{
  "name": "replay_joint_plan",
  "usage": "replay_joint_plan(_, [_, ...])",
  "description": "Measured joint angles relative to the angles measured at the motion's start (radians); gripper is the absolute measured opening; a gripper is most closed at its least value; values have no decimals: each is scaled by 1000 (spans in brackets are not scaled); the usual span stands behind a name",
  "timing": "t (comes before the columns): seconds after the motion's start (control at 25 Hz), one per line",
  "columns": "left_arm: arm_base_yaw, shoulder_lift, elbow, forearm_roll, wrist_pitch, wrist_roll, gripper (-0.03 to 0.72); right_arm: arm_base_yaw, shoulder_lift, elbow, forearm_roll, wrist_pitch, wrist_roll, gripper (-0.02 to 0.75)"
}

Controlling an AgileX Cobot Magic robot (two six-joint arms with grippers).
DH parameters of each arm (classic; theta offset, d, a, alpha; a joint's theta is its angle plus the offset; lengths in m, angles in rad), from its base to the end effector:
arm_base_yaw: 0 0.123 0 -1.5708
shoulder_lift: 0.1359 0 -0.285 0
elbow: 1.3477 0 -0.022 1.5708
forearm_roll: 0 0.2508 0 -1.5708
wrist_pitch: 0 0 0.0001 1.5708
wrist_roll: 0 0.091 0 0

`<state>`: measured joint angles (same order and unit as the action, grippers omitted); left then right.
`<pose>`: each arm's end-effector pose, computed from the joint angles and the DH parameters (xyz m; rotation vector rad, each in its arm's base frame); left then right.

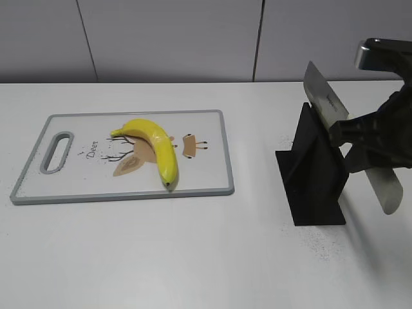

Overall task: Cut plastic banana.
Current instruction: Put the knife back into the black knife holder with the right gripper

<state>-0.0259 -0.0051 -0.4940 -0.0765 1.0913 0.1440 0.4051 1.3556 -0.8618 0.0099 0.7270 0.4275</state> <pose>-0.0065 -0.0060 0.2733 0.1808 2.0655 -0.0197 0.2340 0.1010 0.2456 0.0387 2.7334 0.2558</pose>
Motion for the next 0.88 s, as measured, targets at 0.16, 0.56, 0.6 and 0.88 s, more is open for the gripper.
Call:
replay_joint_plan(0.16, [0, 0, 0, 0, 0, 0, 563, 0, 32, 0, -10, -2, 0, 186])
replay_joint_plan(0.56, [0, 0, 0, 0, 0, 0, 563, 0, 103, 0, -10, -13, 0, 186])
replay_joint_plan(0.6, [0, 0, 0, 0, 0, 0, 563, 0, 103, 0, -10, -13, 0, 186])
replay_joint_plan(0.88, [0, 0, 0, 0, 0, 0, 563, 0, 105, 0, 14, -10, 0, 304])
